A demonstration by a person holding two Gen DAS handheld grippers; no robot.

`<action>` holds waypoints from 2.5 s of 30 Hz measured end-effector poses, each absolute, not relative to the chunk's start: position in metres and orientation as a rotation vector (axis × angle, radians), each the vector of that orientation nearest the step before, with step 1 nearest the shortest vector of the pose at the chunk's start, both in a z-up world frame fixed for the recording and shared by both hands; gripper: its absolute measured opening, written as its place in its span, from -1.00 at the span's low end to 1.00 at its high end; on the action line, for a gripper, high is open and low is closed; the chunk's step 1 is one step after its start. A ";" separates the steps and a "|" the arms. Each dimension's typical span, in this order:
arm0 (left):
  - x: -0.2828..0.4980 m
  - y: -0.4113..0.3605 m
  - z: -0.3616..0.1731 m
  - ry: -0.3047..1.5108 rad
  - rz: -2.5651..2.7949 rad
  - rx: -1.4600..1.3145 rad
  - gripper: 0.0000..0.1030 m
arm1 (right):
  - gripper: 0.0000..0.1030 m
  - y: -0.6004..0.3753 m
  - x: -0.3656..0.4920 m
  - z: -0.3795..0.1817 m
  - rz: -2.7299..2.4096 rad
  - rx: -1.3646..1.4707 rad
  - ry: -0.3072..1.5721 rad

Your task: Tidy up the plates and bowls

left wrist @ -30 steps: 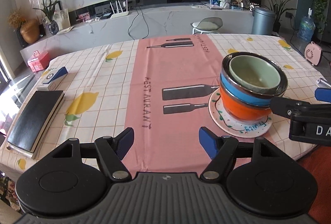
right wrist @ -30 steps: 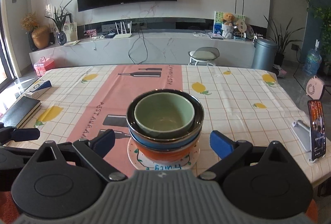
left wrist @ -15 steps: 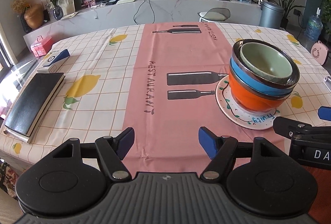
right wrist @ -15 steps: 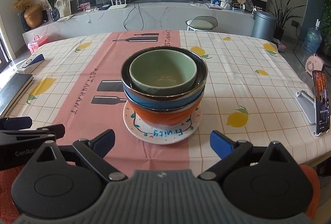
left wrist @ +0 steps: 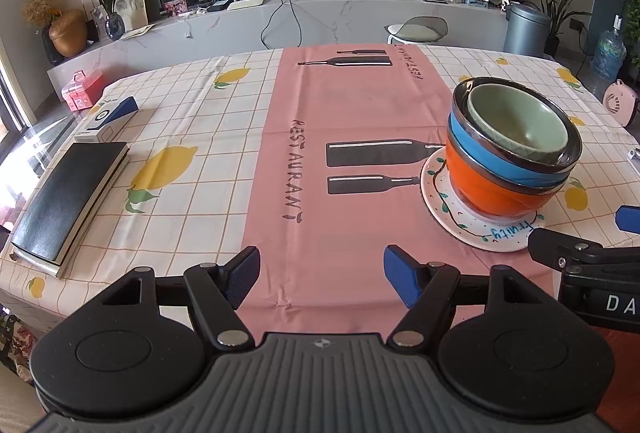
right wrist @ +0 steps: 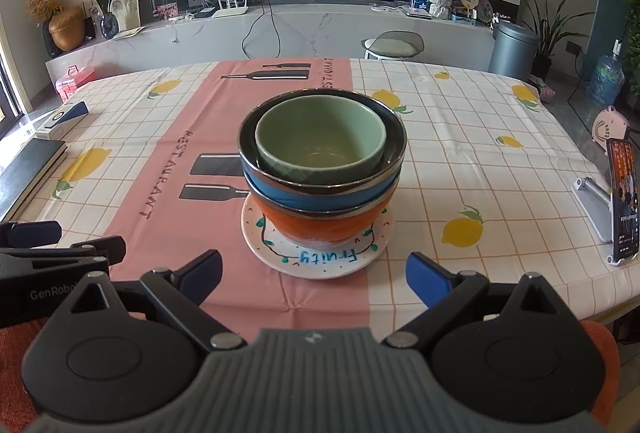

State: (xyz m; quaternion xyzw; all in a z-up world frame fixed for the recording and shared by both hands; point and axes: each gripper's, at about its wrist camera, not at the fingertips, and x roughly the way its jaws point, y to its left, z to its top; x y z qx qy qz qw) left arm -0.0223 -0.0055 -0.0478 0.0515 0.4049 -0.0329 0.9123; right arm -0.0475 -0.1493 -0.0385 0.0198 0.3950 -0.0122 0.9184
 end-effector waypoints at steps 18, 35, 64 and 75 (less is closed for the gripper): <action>-0.022 -0.001 -0.050 0.843 -0.062 0.091 0.62 | 0.87 -0.146 -0.046 -0.038 -0.014 0.021 0.819; -0.022 -0.002 -0.051 0.844 -0.061 0.089 0.62 | 0.87 -0.144 -0.047 -0.040 -0.012 0.017 0.828; -0.024 -0.001 -0.052 0.837 -0.067 0.091 0.56 | 0.87 -0.142 -0.047 -0.043 -0.008 0.009 0.831; -0.025 -0.002 -0.053 0.835 -0.073 0.093 0.57 | 0.87 -0.141 -0.047 -0.044 -0.004 0.006 0.833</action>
